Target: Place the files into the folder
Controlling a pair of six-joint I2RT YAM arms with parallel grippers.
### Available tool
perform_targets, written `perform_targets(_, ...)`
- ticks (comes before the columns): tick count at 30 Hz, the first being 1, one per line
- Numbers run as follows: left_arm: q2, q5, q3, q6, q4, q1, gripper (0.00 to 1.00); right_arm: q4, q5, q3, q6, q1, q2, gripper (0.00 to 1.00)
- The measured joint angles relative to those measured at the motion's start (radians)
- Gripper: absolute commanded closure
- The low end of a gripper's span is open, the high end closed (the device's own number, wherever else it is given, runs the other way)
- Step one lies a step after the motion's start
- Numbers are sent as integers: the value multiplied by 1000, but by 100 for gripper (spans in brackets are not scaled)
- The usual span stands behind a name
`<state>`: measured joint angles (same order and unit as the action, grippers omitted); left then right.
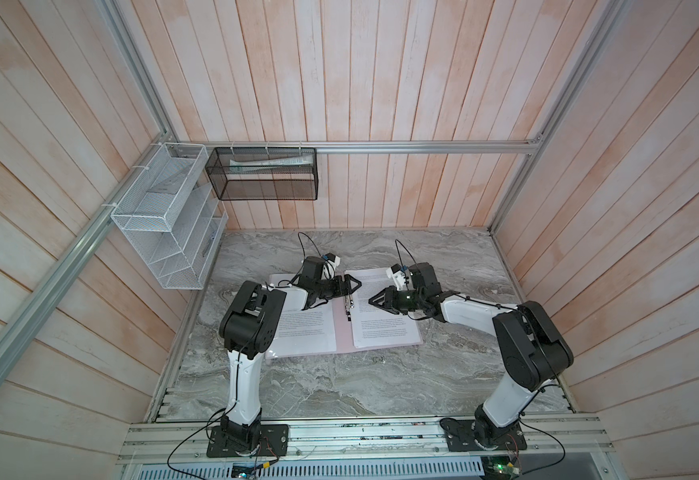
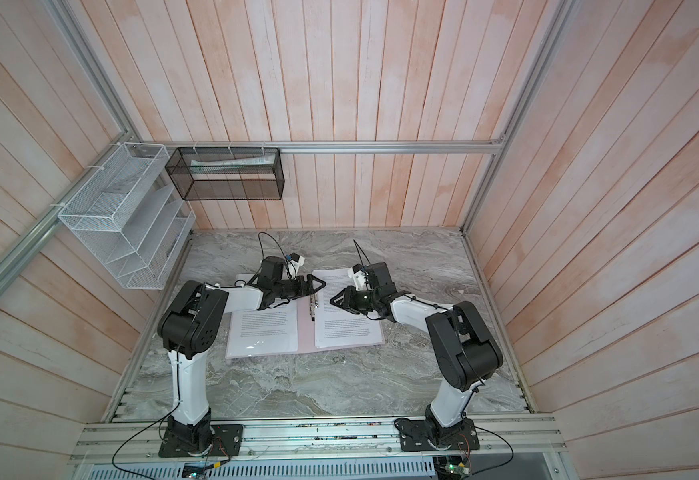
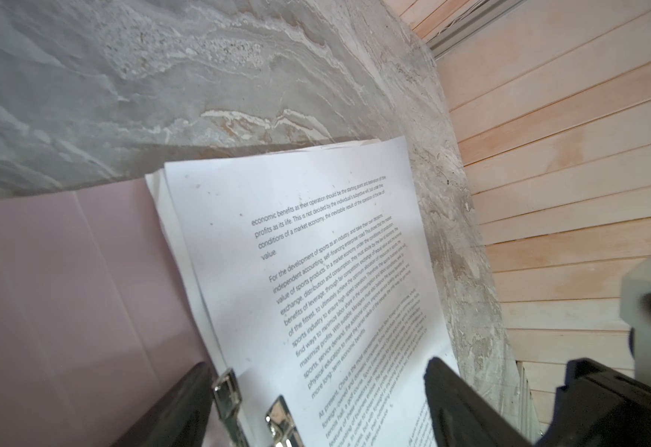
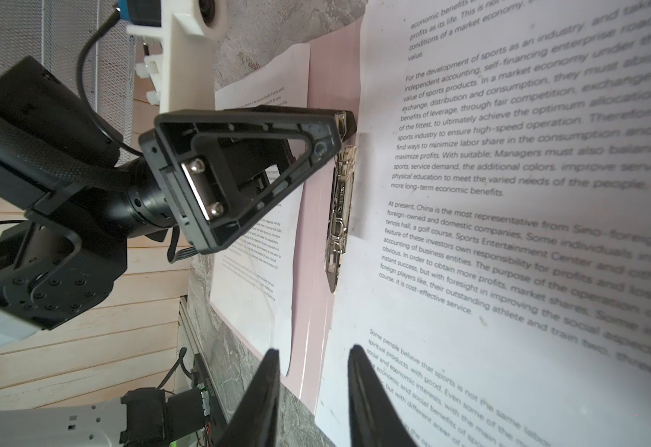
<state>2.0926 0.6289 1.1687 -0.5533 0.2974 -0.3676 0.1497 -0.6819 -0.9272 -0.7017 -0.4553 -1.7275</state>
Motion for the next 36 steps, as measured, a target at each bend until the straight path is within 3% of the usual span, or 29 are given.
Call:
perform_targets(15,-10,32,-51,-29,65,0,14,-16,0,-2,13,9,0,71)
perform_targets(36,-190,71,-231,-57,144,0,14,-62,20,-7,67,97,0,71)
